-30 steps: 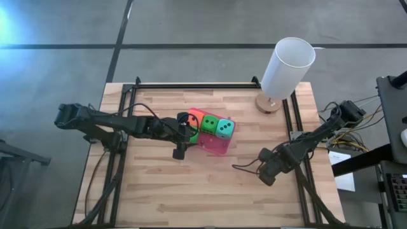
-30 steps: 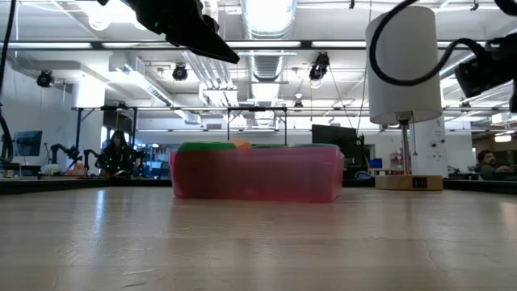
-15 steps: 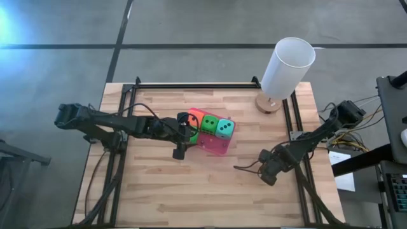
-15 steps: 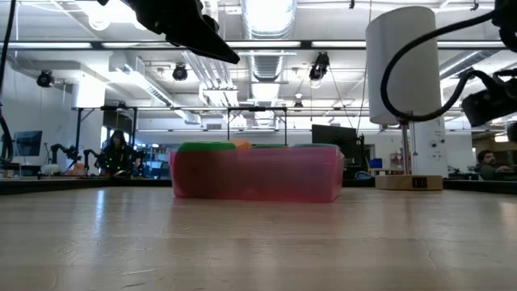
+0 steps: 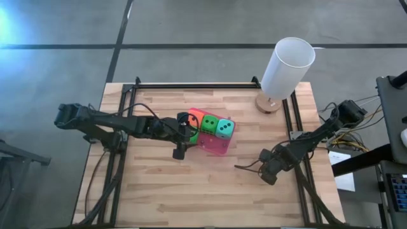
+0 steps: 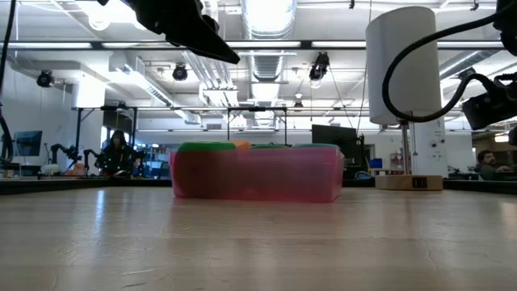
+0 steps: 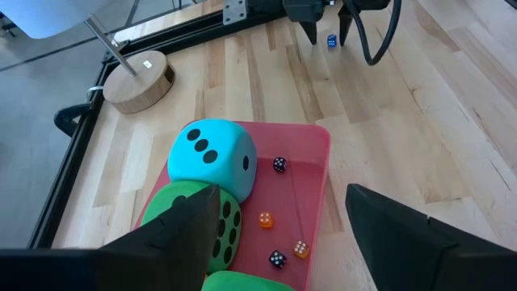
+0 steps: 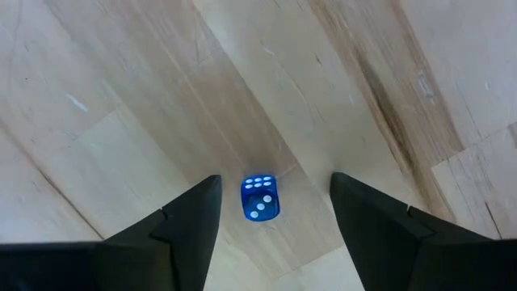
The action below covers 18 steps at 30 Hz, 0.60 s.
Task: Pick & Place Dice
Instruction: Put the small blue die into the pink bin
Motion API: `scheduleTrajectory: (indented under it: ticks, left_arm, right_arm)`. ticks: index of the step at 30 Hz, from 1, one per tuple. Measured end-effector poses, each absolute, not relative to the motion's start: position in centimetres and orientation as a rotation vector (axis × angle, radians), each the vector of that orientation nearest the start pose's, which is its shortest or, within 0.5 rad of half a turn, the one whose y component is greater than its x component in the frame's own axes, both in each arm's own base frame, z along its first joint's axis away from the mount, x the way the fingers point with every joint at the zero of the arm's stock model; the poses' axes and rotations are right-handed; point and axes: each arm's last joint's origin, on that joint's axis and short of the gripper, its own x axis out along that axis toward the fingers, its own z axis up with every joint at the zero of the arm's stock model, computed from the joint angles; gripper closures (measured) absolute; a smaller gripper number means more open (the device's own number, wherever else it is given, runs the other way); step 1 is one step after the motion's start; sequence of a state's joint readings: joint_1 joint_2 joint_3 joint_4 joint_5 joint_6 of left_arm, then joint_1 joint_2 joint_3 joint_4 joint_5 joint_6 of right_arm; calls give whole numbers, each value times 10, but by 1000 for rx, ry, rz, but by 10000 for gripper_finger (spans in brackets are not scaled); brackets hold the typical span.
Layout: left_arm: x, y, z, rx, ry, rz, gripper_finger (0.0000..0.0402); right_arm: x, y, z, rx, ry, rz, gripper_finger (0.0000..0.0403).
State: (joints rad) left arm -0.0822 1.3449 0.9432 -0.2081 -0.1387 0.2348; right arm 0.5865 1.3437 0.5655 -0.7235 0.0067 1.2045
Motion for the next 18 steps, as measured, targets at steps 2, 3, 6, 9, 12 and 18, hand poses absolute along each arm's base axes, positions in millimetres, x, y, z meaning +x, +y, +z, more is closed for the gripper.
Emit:
scheduleTrajectory:
  ticks: [2,3,6,9,12,18]
  left_arm:
    - [288,-20,265,295,611,-17,133]
    - [288,-20,265,295,611,-17,135]
    - [288,-20,265,295,611,-17,141]
    - [288,-20,265,295,611,-17,147]
    - [288,-20,265,295,611,-17,153]
    - [288,-20,265,295,612,-17,165]
  right_arm:
    - [153,102,135,520,1468,-441,173]
    - [153,102,135,520,1468,-442,173]
    - [153,101,135,520,1470,-442,181]
    - [152,101,134,520,1473,-447,201]
    - [152,101,134,534,1473,-470,227]
    - [152,101,134,556,1468,-494,278]
